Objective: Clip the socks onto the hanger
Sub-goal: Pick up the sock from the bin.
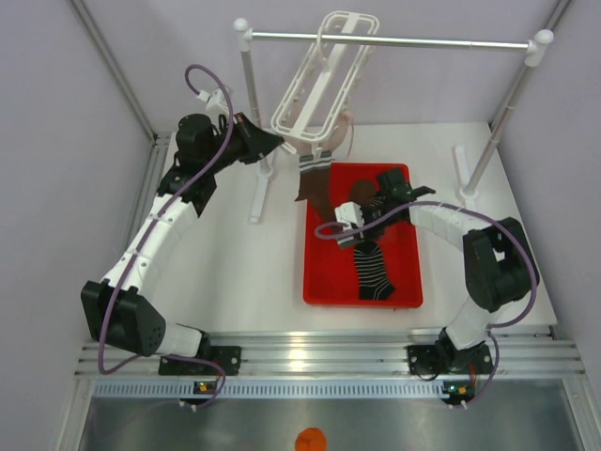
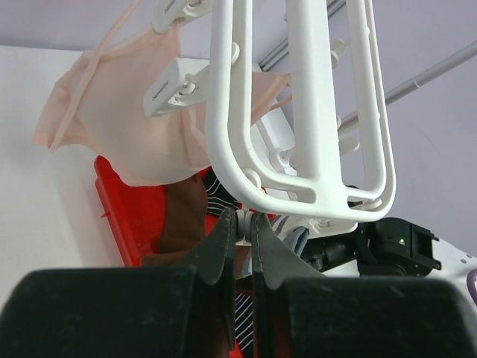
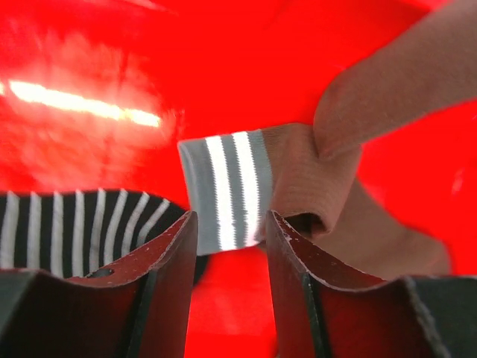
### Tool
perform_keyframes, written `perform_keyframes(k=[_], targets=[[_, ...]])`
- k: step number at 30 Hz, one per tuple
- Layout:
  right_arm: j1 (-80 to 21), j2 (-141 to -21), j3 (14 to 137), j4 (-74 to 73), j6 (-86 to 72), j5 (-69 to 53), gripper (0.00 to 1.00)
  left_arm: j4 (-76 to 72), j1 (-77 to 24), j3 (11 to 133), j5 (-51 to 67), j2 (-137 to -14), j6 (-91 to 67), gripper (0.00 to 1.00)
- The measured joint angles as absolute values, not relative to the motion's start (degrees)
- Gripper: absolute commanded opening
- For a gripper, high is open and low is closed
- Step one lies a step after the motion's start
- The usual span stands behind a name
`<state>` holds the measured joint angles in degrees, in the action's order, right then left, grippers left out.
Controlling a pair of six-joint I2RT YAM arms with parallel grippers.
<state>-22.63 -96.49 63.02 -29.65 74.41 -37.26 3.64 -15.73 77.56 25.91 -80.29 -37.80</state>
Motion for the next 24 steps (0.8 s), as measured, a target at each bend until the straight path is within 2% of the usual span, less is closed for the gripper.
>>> perform_keyframes(k=[11, 24], targets=[[-22.63, -96.51, 62.13, -33.89, 105.69, -36.36, 0.39, 3.66, -15.73, 77.56, 25.91, -80.31, -37.74, 0.0], [-25.71, -104.81, 67.79, -38.04, 113.01, -32.56, 0.39, 3.64, -15.66, 77.56, 25.93, -80.75, -37.52, 0.0]])
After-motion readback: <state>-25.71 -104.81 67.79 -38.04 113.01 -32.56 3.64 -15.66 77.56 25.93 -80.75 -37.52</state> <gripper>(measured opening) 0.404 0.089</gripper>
